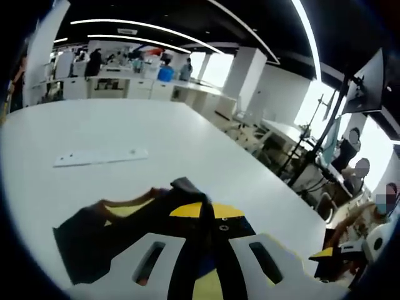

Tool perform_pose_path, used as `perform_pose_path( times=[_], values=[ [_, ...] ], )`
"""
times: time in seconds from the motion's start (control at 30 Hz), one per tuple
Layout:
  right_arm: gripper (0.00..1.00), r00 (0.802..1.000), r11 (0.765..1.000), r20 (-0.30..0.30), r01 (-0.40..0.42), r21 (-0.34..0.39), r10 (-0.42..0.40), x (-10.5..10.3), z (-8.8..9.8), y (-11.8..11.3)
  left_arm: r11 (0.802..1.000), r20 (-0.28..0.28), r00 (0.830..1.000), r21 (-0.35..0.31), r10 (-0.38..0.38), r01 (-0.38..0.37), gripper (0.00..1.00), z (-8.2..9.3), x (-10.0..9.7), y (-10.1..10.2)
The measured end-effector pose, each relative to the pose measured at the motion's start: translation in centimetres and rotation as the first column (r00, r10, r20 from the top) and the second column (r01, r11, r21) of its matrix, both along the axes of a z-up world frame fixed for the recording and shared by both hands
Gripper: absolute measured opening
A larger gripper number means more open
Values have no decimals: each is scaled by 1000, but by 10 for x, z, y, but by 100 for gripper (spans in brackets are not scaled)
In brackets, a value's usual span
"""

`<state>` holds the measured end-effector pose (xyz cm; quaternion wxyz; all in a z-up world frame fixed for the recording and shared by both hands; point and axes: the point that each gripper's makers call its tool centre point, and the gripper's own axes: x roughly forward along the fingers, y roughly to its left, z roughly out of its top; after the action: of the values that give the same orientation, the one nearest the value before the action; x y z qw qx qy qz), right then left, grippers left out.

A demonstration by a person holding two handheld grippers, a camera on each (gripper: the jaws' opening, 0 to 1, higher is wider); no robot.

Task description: Fold the garment on the visible template until the final outline fits inside the template.

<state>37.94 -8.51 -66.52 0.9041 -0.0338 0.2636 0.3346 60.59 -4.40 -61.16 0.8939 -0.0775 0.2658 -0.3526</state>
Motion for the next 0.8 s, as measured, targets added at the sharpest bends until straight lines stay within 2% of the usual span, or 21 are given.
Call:
perform_pose_path(
  times=[0.27,0.43,0.57,0.8],
  values=[
    [99,1000,1000,-3,-1,3,1,1,-2,2,998,-2,999,-26,-52,52,0,-5,-5,-20],
    [99,1000,1000,-6,6,2,-6,0,-3,1,994,-18,998,-87,-66,65,0,-4,-7,-28],
    [99,1000,1000,-10,6,1,-5,0,-4,0,995,-18,996,-55,-84,83,0,-11,-8,-29],
    [99,1000,1000,-13,3,5,-3,1,-6,2,997,-67,996,-52,-63,59,0,-31,-5,-29]
  ],
)
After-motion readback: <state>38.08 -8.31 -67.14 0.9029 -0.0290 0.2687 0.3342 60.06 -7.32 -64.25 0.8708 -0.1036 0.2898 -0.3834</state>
